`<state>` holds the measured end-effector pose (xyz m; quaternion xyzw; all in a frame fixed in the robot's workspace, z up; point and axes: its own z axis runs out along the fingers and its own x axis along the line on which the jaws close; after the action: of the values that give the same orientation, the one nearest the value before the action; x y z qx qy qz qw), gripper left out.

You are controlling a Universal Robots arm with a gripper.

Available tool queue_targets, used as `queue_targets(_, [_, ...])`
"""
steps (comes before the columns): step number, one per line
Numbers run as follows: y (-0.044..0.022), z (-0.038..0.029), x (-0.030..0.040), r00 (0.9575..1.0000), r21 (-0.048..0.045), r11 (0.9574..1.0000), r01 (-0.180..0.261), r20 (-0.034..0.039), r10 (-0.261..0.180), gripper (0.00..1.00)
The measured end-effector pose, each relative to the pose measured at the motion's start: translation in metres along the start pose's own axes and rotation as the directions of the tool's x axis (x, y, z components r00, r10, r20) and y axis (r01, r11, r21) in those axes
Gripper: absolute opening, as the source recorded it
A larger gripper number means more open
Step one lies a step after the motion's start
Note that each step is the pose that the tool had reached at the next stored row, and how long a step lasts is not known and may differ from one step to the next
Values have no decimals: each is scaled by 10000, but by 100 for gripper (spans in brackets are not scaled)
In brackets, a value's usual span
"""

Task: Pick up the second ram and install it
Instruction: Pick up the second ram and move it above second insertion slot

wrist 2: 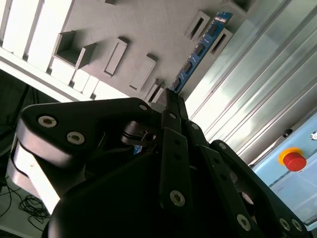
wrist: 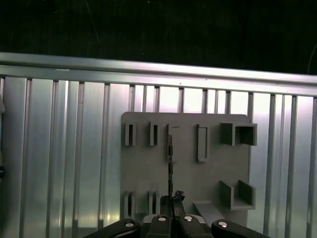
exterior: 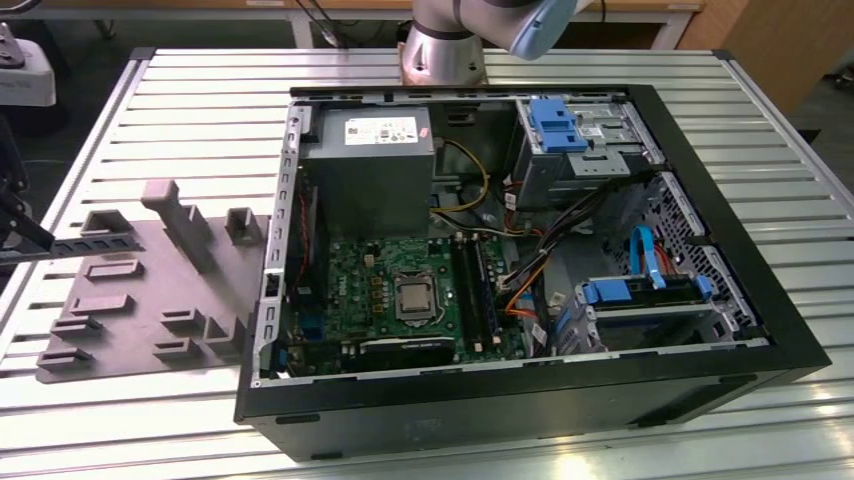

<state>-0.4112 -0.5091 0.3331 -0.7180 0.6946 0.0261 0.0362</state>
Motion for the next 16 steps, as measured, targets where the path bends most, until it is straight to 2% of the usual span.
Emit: queue_targets(16, [-2,-129,-11,10000,45,10000,4,11,-4,12])
